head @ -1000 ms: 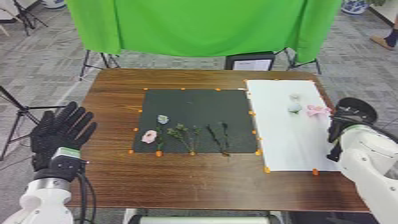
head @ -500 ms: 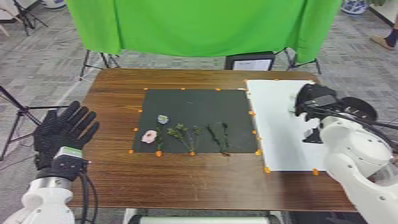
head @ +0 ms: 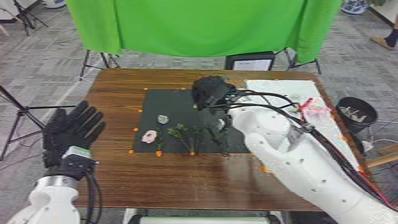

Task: Arrange flowers

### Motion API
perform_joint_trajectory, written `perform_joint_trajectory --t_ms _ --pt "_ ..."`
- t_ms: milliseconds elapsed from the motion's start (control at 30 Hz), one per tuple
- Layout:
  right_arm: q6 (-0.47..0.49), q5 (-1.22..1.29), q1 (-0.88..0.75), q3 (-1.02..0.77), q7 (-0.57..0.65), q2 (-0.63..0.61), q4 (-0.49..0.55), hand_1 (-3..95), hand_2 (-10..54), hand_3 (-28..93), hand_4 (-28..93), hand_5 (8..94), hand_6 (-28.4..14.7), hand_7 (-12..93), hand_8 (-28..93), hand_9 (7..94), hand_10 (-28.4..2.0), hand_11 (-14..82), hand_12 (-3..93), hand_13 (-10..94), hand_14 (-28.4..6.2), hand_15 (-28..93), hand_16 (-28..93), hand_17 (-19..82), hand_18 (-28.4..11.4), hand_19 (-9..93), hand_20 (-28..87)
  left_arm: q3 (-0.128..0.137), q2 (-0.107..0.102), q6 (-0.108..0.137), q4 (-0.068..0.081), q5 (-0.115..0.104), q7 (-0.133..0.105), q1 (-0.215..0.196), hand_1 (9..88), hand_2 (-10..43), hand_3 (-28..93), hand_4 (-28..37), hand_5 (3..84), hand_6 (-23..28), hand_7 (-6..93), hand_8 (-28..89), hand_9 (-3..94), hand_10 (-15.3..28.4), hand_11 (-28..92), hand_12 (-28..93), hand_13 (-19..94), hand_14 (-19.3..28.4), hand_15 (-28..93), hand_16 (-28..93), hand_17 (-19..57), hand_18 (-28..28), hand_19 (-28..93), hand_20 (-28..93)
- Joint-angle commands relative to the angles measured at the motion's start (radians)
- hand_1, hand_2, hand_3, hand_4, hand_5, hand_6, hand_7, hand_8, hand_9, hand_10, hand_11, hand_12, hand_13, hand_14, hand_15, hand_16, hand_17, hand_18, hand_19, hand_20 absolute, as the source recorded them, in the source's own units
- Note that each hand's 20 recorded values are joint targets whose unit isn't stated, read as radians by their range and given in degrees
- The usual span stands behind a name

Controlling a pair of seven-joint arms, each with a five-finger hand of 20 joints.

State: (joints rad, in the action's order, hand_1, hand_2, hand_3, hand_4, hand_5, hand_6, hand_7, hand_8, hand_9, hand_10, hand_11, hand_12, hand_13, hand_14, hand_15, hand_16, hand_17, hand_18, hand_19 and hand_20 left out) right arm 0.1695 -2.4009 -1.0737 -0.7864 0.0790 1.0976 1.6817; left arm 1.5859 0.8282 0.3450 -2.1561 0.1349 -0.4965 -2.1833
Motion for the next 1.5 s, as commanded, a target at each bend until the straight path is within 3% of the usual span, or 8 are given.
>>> perform_joint_trajectory --t_ms 33,233,367,1000,1100,1167,1300,1500 --pt "0.04 -0.068 0.063 0.106 0.028 0.132 -0.05 57.3 -6.9 67 -28 73.6 2.5 28 -2 81.1 -7.5 6.2 31.0 74 -6.1 52 34 38 -19.9 83 42 -0.013 -0.014 0.003 -0.001 -0.005 0.006 0.017 24.5 14.8 74 -28.3 46.5 10.7 12.0 -7 39.1 16.7 20 12 27 16.9 38 -7 -6.5 16.2 37 11" --pt "0.068 -0.116 0.062 0.14 0.068 0.152 -0.085 57.2 -7.4 66 -28 72.9 2.3 28 -3 80.4 -7.7 6.4 30.5 73 -6.2 52 34 38 -20.1 83 42 -0.024 -0.018 0.007 0.001 -0.009 0.008 0.033 24.5 14.7 74 -28.3 46.5 10.7 12.1 -7 39.3 16.7 21 13 27 17.0 38 -7 -6.5 16.3 38 11" --pt "0.098 -0.147 0.057 0.153 0.088 0.16 -0.095 56.9 -8.2 66 -28 71.1 1.9 28 -4 77.8 -7.9 7.4 28.1 72 -6.4 50 36 38 -20.2 82 42 -0.026 -0.015 0.012 0.0 -0.034 0.002 0.038 24.6 14.8 74 -28.3 46.9 10.8 12.4 -7 39.3 16.7 21 13 27 17.0 38 -7 -6.5 16.3 38 11" --pt "0.185 -0.14 0.031 0.128 0.098 0.161 -0.072 51.9 -9.5 70 -28 61.5 1.6 23 -9 65.2 -10.6 13.8 15.6 69 -7.0 51 35 36 -20.4 81 41 -0.021 0.001 0.002 0.015 -0.021 0.026 0.052 24.9 14.9 75 -28.3 47.2 10.8 13.1 -7 39.4 16.7 21 13 27 16.9 39 -7 -6.5 16.3 38 11" --pt "0.233 -0.125 0.015 0.087 0.109 0.145 -0.021 50.9 -9.5 71 -28 60.9 1.6 23 -15 63.5 -11.1 13.3 15.3 68 -7.2 51 35 36 -20.4 81 41 -0.028 0.004 0.014 0.012 -0.026 0.019 0.054 24.8 14.8 75 -28.3 47.1 10.9 13.1 -7 39.3 16.6 21 13 27 16.9 38 -7 -6.5 16.3 38 11" --pt "0.238 -0.116 -0.02 0.04 0.132 0.124 0.031 50.0 -9.5 72 -28 59.5 1.0 23 -15 61.8 -11.6 13.1 15.2 66 -7.6 51 34 35 -20.6 80 41 -0.04 0.006 0.041 0.014 -0.027 0.016 0.07 25.0 14.8 74 -28.3 47.0 10.8 13.1 -7 39.3 16.5 21 13 27 16.8 38 -7 -6.5 16.3 38 11" --pt "0.303 -0.089 -0.068 -0.073 0.155 0.096 0.106 48.4 -9.5 73 -28 57.4 0.1 21 -15 59.0 -12.2 11.9 14.9 65 -8.4 50 32 34 -20.8 78 40 -0.028 0.01 0.023 0.01 -0.028 0.009 0.052 25.3 14.4 75 -28.3 47.0 10.6 13.3 -7 39.4 16.6 22 13 28 16.8 39 -7 -6.4 16.3 38 11" --pt "0.232 0.011 -0.101 -0.238 0.324 -0.015 0.118 46.2 -9.5 75 -28 49.1 -1.5 18 -13 54.0 -13.9 10.9 15.1 62 -10.7 54 25 34 -21.6 80 41 -0.027 0.012 0.001 0.014 -0.019 0.009 0.052 25.1 14.5 74 -28.3 47.0 10.6 13.4 -8 39.7 16.4 22 12 28 16.8 39 -7 -6.3 16.3 38 10"
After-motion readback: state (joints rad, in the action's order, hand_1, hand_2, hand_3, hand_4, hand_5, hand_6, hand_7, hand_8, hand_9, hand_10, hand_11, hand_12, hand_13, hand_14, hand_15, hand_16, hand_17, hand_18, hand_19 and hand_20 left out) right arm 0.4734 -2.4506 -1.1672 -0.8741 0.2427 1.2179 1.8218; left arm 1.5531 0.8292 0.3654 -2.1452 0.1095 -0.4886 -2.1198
